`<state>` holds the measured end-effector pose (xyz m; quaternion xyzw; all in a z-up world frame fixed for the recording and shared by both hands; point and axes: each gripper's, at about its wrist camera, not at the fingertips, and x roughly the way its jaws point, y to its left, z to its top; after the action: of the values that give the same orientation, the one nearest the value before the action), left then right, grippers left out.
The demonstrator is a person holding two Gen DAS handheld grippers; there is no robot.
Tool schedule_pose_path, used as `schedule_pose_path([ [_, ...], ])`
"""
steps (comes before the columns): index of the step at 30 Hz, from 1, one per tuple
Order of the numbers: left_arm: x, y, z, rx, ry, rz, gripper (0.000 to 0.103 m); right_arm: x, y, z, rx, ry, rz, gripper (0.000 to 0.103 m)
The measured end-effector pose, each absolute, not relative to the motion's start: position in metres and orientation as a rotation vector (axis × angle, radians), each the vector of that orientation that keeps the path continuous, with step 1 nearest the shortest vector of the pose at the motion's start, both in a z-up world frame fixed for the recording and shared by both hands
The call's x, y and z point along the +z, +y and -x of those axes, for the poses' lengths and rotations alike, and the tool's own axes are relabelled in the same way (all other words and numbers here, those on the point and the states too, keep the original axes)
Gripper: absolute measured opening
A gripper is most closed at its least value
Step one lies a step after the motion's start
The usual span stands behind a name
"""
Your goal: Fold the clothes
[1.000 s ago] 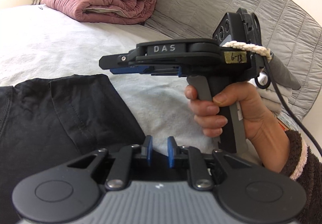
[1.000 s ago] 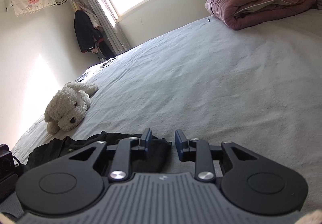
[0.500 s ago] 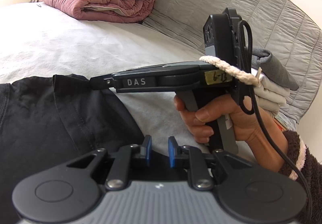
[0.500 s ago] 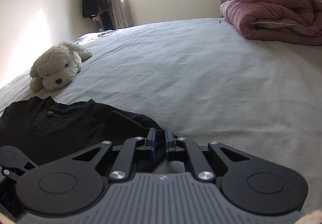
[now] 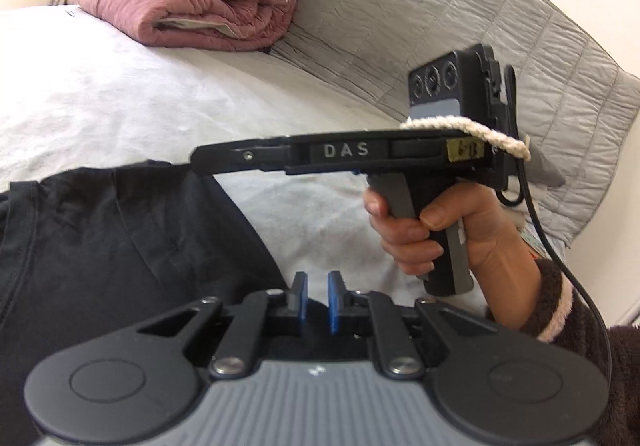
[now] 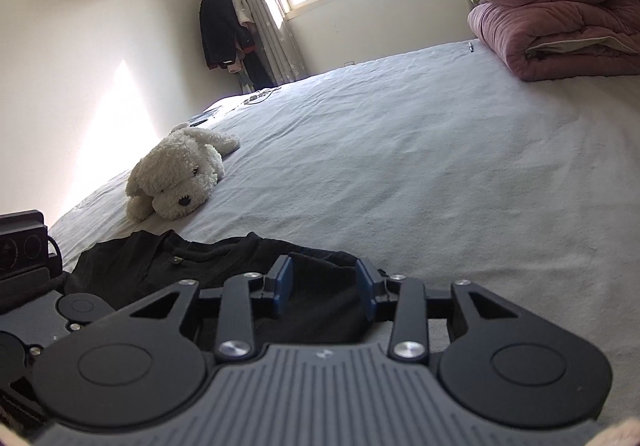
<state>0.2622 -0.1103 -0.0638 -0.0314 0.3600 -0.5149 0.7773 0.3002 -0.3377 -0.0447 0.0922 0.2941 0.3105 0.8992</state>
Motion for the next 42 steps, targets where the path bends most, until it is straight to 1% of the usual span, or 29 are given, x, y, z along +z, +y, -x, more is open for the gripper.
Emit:
schedule_pose_path([
  [2, -0.072, -0.119, -0.261, -1.119, 0.796, 0.046, 0.01, -0.051, -0.331, -0.303, 0.663, 0.653, -0.163, 0.04],
  [3, -0.078, -0.121, -0.262, -1.121, 0.799, 0.079, 0.01, -0.055, -0.328, -0.305, 0.638, 0.667, -0.138, 0.04],
  [4, -0.08, -0.123, -0.265, -1.114, 0.818, 0.107, 0.01, -0.059, -0.325, -0.307, 0.61, 0.68, -0.113, 0.039],
  [5, -0.082, -0.126, -0.269, -1.104, 0.839, 0.134, 0.01, -0.061, -0.325, -0.307, 0.598, 0.675, -0.104, 0.034],
  [7, -0.077, -0.129, -0.265, -1.098, 0.837, 0.127, 0.01, -0.062, -0.327, -0.306, 0.585, 0.666, -0.114, 0.034],
  [8, -0.075, -0.128, -0.261, -1.104, 0.834, 0.13, 0.01, -0.061, -0.331, -0.306, 0.585, 0.664, -0.132, 0.036],
  [9, -0.072, -0.127, -0.256, -1.11, 0.831, 0.135, 0.01, -0.059, -0.334, -0.305, 0.589, 0.655, -0.146, 0.04],
  [14, -0.062, -0.105, -0.241, -1.093, 0.791, 0.2, 0.01, -0.05, -0.347, -0.301, 0.611, 0.61, -0.207, 0.04],
  [18, -0.075, -0.093, -0.238, -1.008, 0.849, 0.2, 0.01, -0.051, -0.345, -0.301, 0.621, 0.619, -0.209, 0.04],
  [20, -0.069, -0.087, -0.233, -0.996, 0.845, 0.225, 0.01, -0.052, -0.343, -0.302, 0.619, 0.63, -0.2, 0.04],
  [23, -0.057, -0.074, -0.22, -0.968, 0.8, 0.238, 0.015, -0.052, -0.343, -0.302, 0.614, 0.633, -0.195, 0.04],
  [24, -0.054, -0.067, -0.216, -0.947, 0.786, 0.24, 0.018, -0.051, -0.344, -0.302, 0.616, 0.627, -0.202, 0.042],
  [25, -0.052, -0.058, -0.211, -0.918, 0.771, 0.243, 0.024, -0.049, -0.346, -0.302, 0.618, 0.62, -0.209, 0.043],
  [27, -0.051, -0.04, -0.206, -0.845, 0.747, 0.233, 0.033, -0.045, -0.347, -0.3, 0.622, 0.603, -0.223, 0.048],
  [28, -0.051, -0.032, -0.204, -0.8, 0.734, 0.22, 0.036, -0.043, -0.347, -0.3, 0.623, 0.598, -0.23, 0.049],
  [33, -0.07, 0.008, -0.201, -0.549, 0.63, 0.198, 0.038, -0.037, -0.341, -0.299, 0.633, 0.577, -0.253, 0.057],
  [35, -0.075, 0.015, -0.206, -0.558, 0.627, 0.252, 0.038, -0.036, -0.336, -0.3, 0.627, 0.58, -0.254, 0.059],
  [37, -0.076, 0.019, -0.209, -0.578, 0.63, 0.275, 0.042, -0.038, -0.328, -0.301, 0.605, 0.596, -0.248, 0.06],
  [42, -0.082, 0.037, -0.216, -0.616, 0.646, 0.411, 0.042, -0.039, -0.307, -0.301, 0.543, 0.635, -0.218, 0.06],
])
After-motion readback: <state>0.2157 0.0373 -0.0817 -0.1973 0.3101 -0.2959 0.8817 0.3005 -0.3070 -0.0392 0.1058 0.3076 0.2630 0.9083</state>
